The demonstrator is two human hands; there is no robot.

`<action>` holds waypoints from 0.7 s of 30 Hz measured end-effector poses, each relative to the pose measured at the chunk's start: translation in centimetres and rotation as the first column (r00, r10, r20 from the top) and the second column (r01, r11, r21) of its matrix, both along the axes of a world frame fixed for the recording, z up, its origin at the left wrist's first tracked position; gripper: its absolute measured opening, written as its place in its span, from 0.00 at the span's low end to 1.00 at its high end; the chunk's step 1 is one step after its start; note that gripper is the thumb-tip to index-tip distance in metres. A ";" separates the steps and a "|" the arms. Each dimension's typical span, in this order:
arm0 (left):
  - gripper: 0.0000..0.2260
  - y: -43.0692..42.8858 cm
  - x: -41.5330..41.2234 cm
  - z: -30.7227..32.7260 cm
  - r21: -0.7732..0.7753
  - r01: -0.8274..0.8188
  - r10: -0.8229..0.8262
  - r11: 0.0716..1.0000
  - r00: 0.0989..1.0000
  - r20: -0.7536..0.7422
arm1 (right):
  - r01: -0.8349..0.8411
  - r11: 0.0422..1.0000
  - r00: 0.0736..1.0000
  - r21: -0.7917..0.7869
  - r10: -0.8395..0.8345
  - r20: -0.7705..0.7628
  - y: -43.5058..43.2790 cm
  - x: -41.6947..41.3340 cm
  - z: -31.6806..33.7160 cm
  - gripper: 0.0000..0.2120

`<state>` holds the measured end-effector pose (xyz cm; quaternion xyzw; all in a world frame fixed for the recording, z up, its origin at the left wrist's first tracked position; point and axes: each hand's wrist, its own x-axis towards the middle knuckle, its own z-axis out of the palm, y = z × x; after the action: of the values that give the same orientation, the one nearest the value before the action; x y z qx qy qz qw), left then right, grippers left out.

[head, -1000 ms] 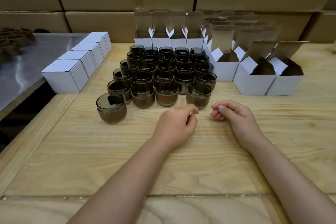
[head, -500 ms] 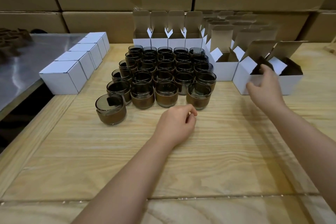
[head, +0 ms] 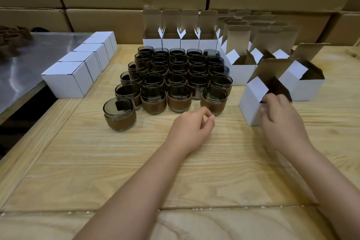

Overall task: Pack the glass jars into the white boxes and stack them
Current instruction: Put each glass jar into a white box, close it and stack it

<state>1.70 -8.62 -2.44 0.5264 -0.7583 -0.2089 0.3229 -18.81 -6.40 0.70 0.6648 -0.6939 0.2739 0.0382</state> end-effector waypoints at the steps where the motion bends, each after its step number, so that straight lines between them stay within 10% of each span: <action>1: 0.08 0.1 0.0 0.0 0.007 0.006 -0.006 1.000 1.000 -0.015 | -0.014 1.000 1.000 0.012 0.014 -0.006 1.0 0.8 0.2 0.05; 14: 0.30 0.9 0.9 0.5 -0.215 0.033 -0.118 0.976 0.910 -0.396 | -0.231 0.973 0.972 0.028 0.232 -0.041 5.9 10.6 1.7 0.09; 21: 0.30 0.8 0.8 0.3 -0.220 -0.010 -0.077 0.975 0.921 -0.381 | -0.183 0.859 0.939 -0.479 0.297 0.172 3.3 8.3 2.8 0.06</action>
<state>2.54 -7.83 -2.11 0.4229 -0.7066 -0.2300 0.5186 -10.49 -3.12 3.51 0.6809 -0.5207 0.5097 0.0743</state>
